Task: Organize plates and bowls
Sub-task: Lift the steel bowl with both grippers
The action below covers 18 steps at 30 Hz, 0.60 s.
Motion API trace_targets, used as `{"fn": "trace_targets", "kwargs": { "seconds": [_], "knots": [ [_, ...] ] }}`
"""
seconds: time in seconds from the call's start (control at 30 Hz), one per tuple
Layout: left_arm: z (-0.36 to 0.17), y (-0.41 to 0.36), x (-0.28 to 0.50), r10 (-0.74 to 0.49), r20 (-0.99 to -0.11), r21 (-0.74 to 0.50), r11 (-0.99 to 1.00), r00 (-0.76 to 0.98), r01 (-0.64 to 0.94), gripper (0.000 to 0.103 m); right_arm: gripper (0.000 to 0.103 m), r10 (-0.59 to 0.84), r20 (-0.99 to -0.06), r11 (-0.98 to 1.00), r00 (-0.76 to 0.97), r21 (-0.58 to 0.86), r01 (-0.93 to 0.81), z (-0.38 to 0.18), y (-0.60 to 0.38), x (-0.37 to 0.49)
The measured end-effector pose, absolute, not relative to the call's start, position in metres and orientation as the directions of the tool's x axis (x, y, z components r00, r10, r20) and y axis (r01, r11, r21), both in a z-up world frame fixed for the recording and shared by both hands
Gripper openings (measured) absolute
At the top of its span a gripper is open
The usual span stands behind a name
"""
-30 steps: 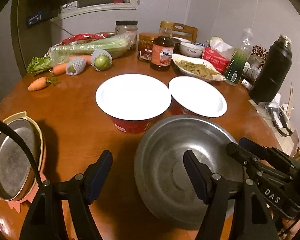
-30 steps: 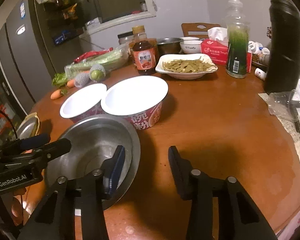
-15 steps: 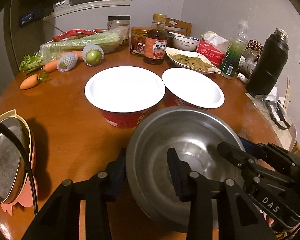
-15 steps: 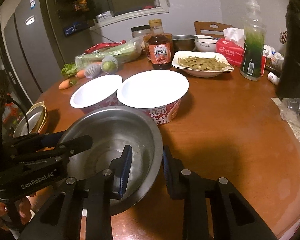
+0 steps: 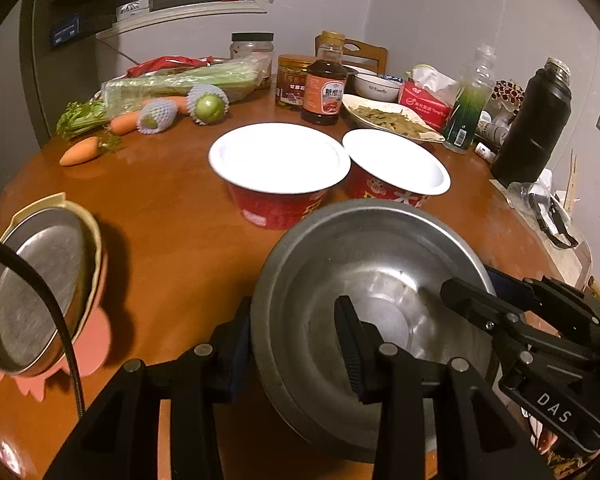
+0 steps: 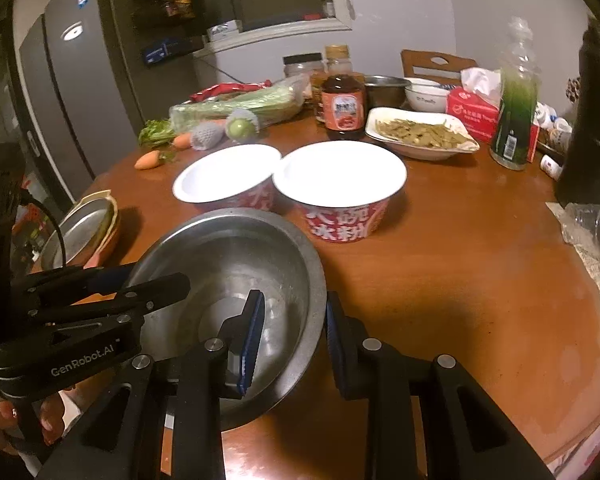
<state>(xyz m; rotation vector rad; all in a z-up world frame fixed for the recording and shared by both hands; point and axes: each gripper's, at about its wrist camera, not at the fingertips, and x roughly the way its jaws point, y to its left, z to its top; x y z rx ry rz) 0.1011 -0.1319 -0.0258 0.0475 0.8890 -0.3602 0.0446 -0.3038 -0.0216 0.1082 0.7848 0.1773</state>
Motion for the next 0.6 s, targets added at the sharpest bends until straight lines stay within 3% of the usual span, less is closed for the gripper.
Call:
{"fn": "trace_targets", "kwargs": {
  "seconds": [0.6],
  "knots": [
    [-0.026, -0.102, 0.088, -0.272, -0.755, -0.103, 0.948, 0.596, 0.302, 0.04, 0.031, 0.222, -0.707, 0.975, 0.672, 0.149, -0.165, -0.026, -0.269, 0.037]
  ]
}}
